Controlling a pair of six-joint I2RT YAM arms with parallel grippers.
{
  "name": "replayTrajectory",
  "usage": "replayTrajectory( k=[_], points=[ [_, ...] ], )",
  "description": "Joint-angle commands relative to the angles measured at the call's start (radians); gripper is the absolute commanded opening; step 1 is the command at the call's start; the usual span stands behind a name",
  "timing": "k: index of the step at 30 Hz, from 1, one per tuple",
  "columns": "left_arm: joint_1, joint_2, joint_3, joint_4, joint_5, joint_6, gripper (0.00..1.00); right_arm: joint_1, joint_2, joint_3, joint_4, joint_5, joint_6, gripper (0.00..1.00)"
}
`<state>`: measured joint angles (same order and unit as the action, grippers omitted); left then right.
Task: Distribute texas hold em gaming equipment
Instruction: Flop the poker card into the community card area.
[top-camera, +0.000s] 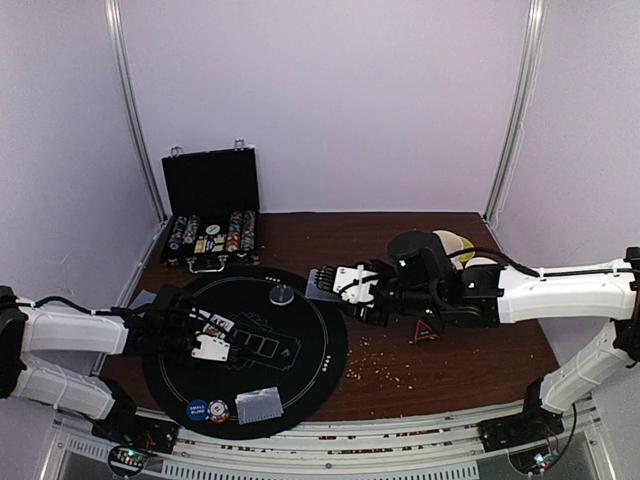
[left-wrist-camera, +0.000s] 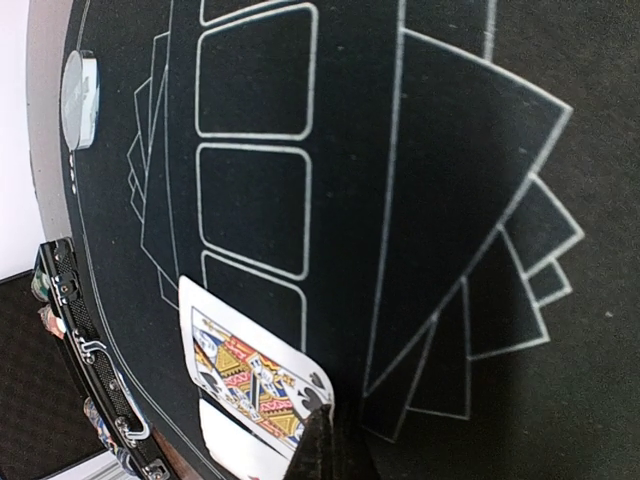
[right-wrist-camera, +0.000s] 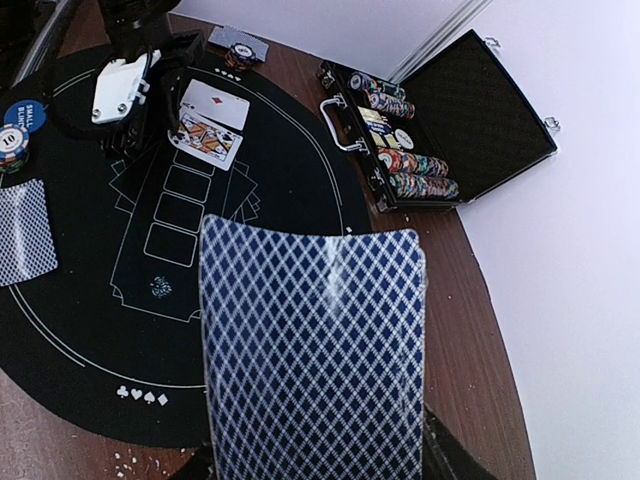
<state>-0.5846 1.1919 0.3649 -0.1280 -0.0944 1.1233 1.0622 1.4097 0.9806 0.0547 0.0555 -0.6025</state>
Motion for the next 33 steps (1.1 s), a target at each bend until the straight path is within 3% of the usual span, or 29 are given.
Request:
replayTrajectory(
  k=[1, 17, 18, 22, 29, 33],
  points=[
    [-0.001, 0.032, 0.032, -0.002, 0.005, -0.006, 0.0, -0.003, -0.042, -0.017, 0.014, 0.012, 0.006, 0.48],
    [0.0, 0.004, 0.024, -0.068, -0.006, -0.058, 0.0, -0.005, -0.051, -0.036, 0.027, 0.015, -0.003, 0.48],
    [0.0, 0.001, 0.022, -0.072, -0.007, -0.052, 0.02, -0.005, -0.052, -0.037, 0.024, 0.016, -0.001, 0.48],
    [0.0, -0.02, 0.015, -0.1, -0.009, -0.028, 0.26, -0.005, -0.06, -0.041, 0.023, 0.02, -0.001, 0.48],
    [-0.001, -0.075, 0.032, -0.215, 0.027, -0.019, 0.37, -0.005, -0.051, -0.03, 0.02, 0.017, 0.0, 0.48],
    [0.0, -0.111, 0.166, -0.226, 0.108, -0.173, 0.4, -0.005, -0.045, -0.022, 0.018, 0.019, -0.002, 0.48]
  ],
)
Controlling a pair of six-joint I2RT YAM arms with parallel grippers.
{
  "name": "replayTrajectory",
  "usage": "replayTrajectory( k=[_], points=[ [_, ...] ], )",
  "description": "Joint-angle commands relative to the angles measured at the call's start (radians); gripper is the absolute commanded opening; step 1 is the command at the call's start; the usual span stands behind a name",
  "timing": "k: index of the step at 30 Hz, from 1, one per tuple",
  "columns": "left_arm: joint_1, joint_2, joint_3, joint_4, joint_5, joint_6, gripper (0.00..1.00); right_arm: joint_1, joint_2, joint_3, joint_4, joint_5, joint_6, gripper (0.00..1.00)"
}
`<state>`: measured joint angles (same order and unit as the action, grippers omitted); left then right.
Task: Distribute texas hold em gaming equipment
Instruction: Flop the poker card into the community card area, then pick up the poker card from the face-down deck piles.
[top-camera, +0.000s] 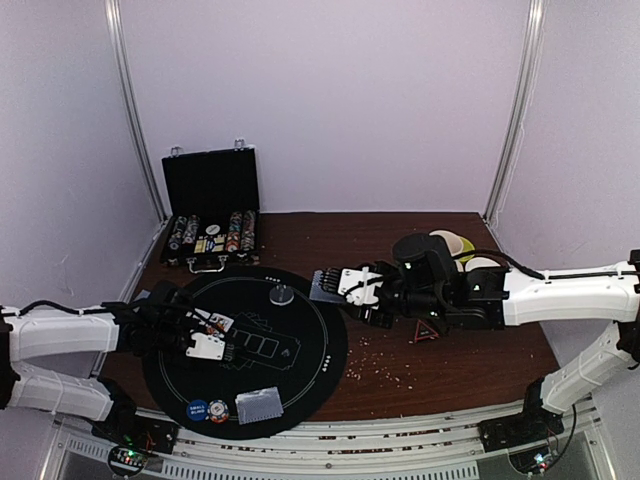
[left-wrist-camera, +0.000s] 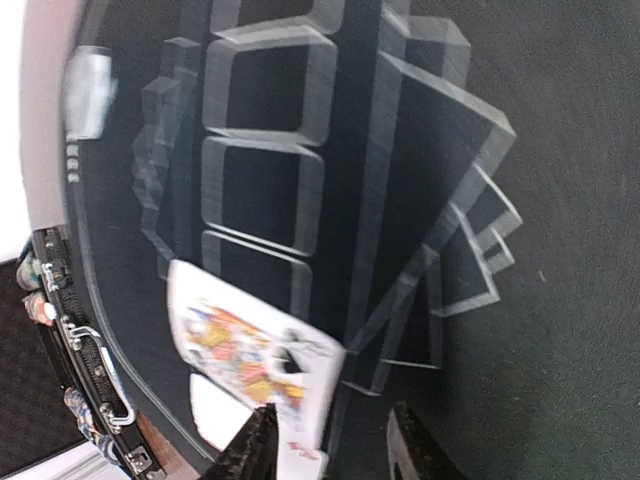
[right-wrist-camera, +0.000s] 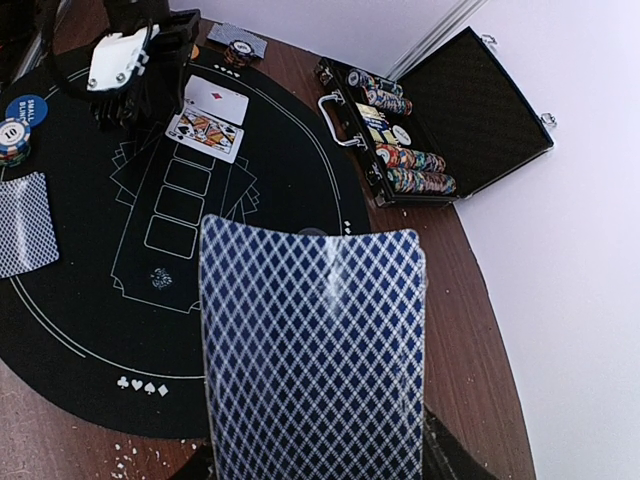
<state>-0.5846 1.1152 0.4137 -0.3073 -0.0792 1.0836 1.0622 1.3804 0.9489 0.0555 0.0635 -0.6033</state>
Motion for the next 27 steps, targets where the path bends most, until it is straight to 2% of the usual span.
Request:
replayTrajectory(
  k=[1, 4, 7, 10, 13, 15, 16, 20, 22, 23, 27],
  points=[
    [-0.001, -0.034, 0.161, -0.035, 0.124, -0.186, 0.41, -0.006, -0.012, 0.012, 0.015, 0.012, 0.0, 0.48],
    [-0.001, -0.007, 0.295, 0.015, 0.184, -0.365, 0.41, -0.004, -0.006, 0.023, 0.007, 0.012, 0.006, 0.48],
    [0.0, 0.033, 0.427, 0.052, 0.202, -0.531, 0.34, -0.005, -0.006, 0.029, -0.001, 0.014, 0.008, 0.48],
    [-0.001, 0.043, 0.521, 0.145, 0.3, -0.749, 0.37, -0.005, -0.004, 0.035, -0.012, 0.016, 0.007, 0.48],
    [-0.001, 0.084, 0.595, 0.241, 0.48, -1.043, 0.61, -0.005, 0.007, 0.051, -0.02, 0.018, 0.005, 0.48],
    [-0.029, 0.116, 0.623, 0.286, 0.567, -1.225, 0.87, -0.005, 0.018, 0.063, -0.02, 0.019, 0.008, 0.48],
    [-0.054, 0.133, 0.637, 0.289, 0.56, -1.279, 0.88, -0.005, 0.023, 0.067, -0.019, 0.019, 0.01, 0.48],
    [-0.149, 0.201, 0.686, 0.214, 0.562, -1.357, 0.88, -0.004, 0.04, 0.083, -0.019, 0.011, 0.01, 0.48],
    [-0.168, 0.239, 0.706, 0.178, 0.603, -1.394, 0.93, -0.002, 0.048, 0.094, -0.027, 0.008, 0.008, 0.48],
    [-0.173, 0.253, 0.711, 0.16, 0.623, -1.397, 0.98, -0.002, 0.051, 0.099, -0.028, 0.007, 0.01, 0.48],
    [-0.21, 0.274, 0.7, 0.151, 0.624, -1.368, 0.98, 0.0, 0.057, 0.103, -0.023, -0.003, 0.011, 0.48]
  ],
)
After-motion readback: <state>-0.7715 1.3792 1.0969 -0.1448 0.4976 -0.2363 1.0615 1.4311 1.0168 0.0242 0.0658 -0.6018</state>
